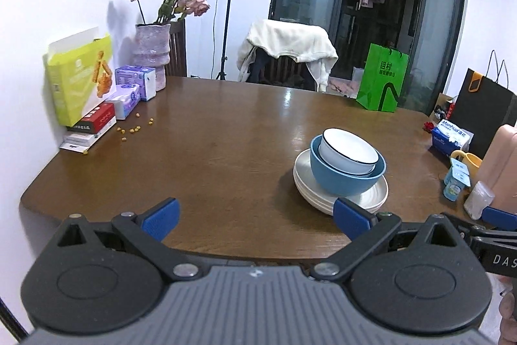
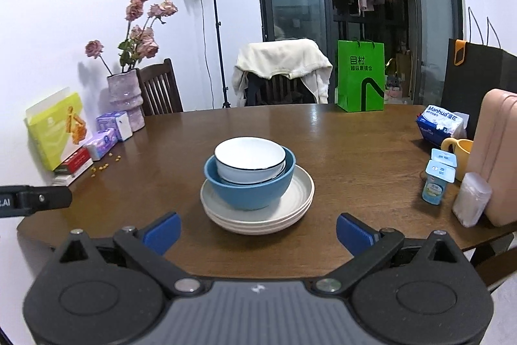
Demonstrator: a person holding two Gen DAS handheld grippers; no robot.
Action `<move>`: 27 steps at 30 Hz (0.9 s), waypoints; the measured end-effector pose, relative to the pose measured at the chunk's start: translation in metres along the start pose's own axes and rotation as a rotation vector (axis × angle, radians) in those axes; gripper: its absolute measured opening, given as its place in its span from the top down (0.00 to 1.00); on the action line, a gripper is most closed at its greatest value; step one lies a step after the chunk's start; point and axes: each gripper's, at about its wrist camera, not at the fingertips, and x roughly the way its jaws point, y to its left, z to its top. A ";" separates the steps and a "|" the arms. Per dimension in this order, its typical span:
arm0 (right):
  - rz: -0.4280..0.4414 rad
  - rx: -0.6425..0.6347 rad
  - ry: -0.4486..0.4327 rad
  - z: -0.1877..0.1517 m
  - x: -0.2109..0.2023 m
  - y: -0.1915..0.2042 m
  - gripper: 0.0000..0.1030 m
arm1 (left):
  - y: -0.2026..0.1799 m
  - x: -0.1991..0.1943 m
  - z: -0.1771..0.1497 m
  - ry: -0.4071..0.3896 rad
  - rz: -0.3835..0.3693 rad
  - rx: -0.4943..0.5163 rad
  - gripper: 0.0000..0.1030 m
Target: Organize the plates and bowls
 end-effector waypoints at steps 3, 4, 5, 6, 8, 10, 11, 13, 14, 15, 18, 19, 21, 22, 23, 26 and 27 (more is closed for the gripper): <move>-0.003 -0.014 -0.012 -0.005 -0.018 0.007 0.00 | 0.003 -0.012 -0.005 -0.007 -0.004 -0.007 0.00; -0.005 -0.016 -0.014 -0.006 -0.022 0.008 0.00 | 0.003 -0.015 -0.007 -0.006 -0.008 -0.009 0.00; -0.006 -0.017 -0.016 -0.007 -0.026 0.010 0.00 | 0.003 -0.017 -0.008 -0.004 -0.011 -0.009 0.00; -0.008 -0.017 -0.018 -0.008 -0.030 0.011 0.00 | 0.003 -0.020 -0.009 -0.004 -0.014 -0.008 0.00; -0.012 -0.014 -0.020 -0.010 -0.037 0.011 0.00 | 0.003 -0.025 -0.010 -0.010 -0.021 -0.004 0.00; -0.015 -0.014 -0.027 -0.011 -0.042 0.012 0.00 | 0.002 -0.030 -0.013 -0.014 -0.026 -0.002 0.00; -0.015 -0.013 -0.031 -0.012 -0.045 0.012 0.00 | 0.002 -0.031 -0.014 -0.014 -0.028 -0.001 0.00; -0.016 -0.013 -0.035 -0.012 -0.049 0.013 0.00 | 0.002 -0.034 -0.015 -0.013 -0.029 0.001 0.00; -0.015 -0.013 -0.037 -0.013 -0.051 0.014 0.00 | 0.002 -0.035 -0.016 -0.013 -0.029 0.002 0.00; -0.014 -0.012 -0.038 -0.013 -0.052 0.013 0.00 | 0.002 -0.036 -0.017 -0.014 -0.030 0.002 0.00; -0.011 -0.010 -0.042 -0.013 -0.055 0.015 0.00 | 0.003 -0.038 -0.018 -0.018 -0.029 0.001 0.00; -0.010 -0.009 -0.043 -0.013 -0.056 0.016 0.00 | 0.004 -0.039 -0.019 -0.019 -0.029 0.001 0.00; -0.005 -0.009 -0.046 -0.013 -0.058 0.017 0.00 | 0.004 -0.040 -0.019 -0.020 -0.027 0.001 0.00; -0.003 -0.010 -0.048 -0.013 -0.059 0.018 0.00 | 0.004 -0.040 -0.019 -0.020 -0.029 0.001 0.00; -0.003 -0.011 -0.048 -0.014 -0.059 0.019 0.00 | 0.004 -0.040 -0.019 -0.019 -0.027 0.001 0.00; -0.003 -0.009 -0.048 -0.014 -0.060 0.019 0.00 | 0.004 -0.040 -0.019 -0.020 -0.028 0.001 0.00; -0.003 -0.010 -0.048 -0.014 -0.060 0.019 0.00 | 0.004 -0.041 -0.019 -0.020 -0.029 0.002 0.00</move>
